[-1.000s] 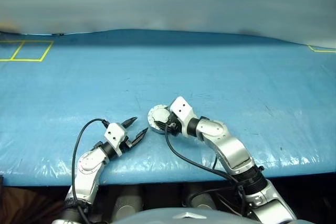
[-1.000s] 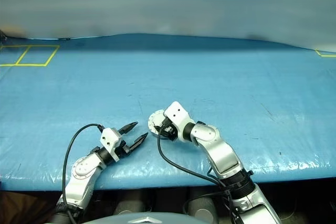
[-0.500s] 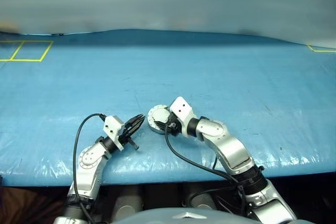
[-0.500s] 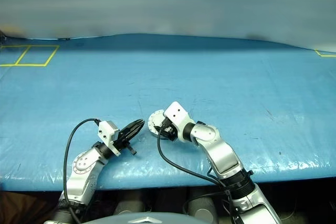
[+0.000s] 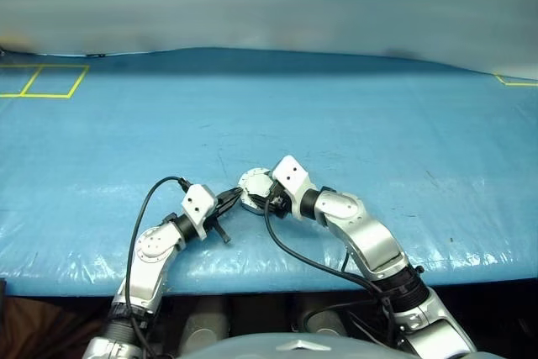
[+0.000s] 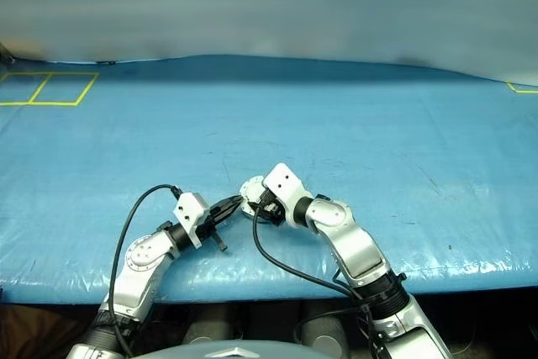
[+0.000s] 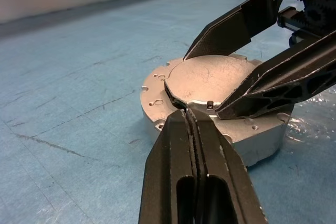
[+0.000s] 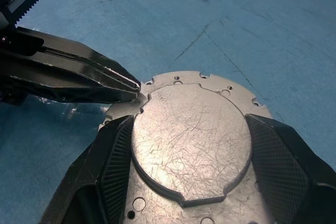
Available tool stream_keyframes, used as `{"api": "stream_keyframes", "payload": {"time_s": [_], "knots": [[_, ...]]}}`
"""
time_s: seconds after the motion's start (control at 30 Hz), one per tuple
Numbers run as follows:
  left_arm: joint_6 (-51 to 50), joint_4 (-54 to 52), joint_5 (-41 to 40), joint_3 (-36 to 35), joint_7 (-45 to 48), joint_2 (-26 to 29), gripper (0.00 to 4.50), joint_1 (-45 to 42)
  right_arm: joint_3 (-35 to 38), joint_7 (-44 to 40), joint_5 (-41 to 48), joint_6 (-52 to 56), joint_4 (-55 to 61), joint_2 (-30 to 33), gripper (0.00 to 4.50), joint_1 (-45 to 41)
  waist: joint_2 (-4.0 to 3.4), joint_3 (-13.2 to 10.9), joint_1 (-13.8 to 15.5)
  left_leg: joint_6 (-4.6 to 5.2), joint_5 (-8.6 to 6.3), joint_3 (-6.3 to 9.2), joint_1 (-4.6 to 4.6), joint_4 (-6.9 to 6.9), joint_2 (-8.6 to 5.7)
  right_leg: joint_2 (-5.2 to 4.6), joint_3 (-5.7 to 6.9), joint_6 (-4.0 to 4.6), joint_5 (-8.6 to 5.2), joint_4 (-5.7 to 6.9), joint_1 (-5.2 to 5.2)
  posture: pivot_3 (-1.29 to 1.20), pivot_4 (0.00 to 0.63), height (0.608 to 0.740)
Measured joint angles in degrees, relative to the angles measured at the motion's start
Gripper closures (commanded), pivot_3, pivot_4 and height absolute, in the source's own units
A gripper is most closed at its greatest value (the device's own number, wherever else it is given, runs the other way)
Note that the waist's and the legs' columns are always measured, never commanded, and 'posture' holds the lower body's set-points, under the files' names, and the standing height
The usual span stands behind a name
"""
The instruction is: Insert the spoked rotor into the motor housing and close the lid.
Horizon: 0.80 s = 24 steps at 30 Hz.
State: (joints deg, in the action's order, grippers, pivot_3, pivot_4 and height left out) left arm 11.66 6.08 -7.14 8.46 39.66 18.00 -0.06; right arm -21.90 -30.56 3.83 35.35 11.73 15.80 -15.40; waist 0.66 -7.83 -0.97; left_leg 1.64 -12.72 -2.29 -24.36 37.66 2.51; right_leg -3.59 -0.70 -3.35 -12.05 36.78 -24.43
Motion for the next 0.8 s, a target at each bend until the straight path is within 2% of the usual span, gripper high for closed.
{"api": "stream_keyframes", "payload": {"time_s": [0.03,0.1,0.17,0.2,0.5,0.8], "knots": [[0.00,-0.10,0.22,0.09,-0.20,0.02,4.47,0.04,0.03,0.02,0.01,0.00,0.02,-0.01,1.48,0.06,-0.01,0.02,0.01,-0.01,-0.01,-0.01,0.00,0.00,0.00,-0.02,0.01,0.00,0.00,-0.01,0.00,0.00,0.150,0.740],[0.06,-0.22,0.45,0.35,-0.57,0.03,4.50,0.11,0.31,0.00,0.14,-0.02,0.29,-0.05,0.69,0.35,0.00,0.07,0.13,-0.01,-0.01,-0.01,0.00,-0.01,0.00,-0.04,0.03,0.00,0.00,-0.02,0.00,0.00,0.150,0.740],[0.11,-0.37,0.47,0.66,-0.82,0.03,4.50,0.10,0.89,-0.02,0.61,-0.07,0.62,-0.09,0.16,0.84,0.00,0.08,0.31,-0.02,-0.01,-0.01,-0.01,-0.03,0.00,-0.05,0.04,0.00,0.00,-0.03,-0.01,0.00,0.150,0.740],[0.12,-0.42,0.47,0.73,-0.86,0.03,4.50,0.13,1.20,-0.01,0.95,-0.02,0.92,-0.09,0.03,1.09,0.00,0.08,0.34,-0.02,-0.01,-0.01,-0.01,-0.04,-0.01,-0.06,0.05,0.00,0.00,-0.03,-0.02,0.00,0.150,0.740],[0.04,-0.37,0.80,1.05,-1.02,0.32,4.50,0.87,10.02,0.61,9.16,9.07,11.25,-1.08,0.03,3.35,-0.07,0.02,0.44,-0.01,-0.02,0.07,-0.31,-0.13,-0.02,-0.08,0.17,0.05,0.03,-0.26,-0.16,0.00,0.150,0.740],[1.32,0.19,1.40,1.18,-1.23,0.21,4.50,0.94,26.40,4.93,22.50,22.62,10.74,-5.91,0.03,3.73,-0.08,0.01,0.53,0.00,-0.02,0.09,-0.33,-0.35,-0.06,-0.07,0.21,0.22,0.19,-0.66,-0.07,0.00,0.150,0.740]]}}
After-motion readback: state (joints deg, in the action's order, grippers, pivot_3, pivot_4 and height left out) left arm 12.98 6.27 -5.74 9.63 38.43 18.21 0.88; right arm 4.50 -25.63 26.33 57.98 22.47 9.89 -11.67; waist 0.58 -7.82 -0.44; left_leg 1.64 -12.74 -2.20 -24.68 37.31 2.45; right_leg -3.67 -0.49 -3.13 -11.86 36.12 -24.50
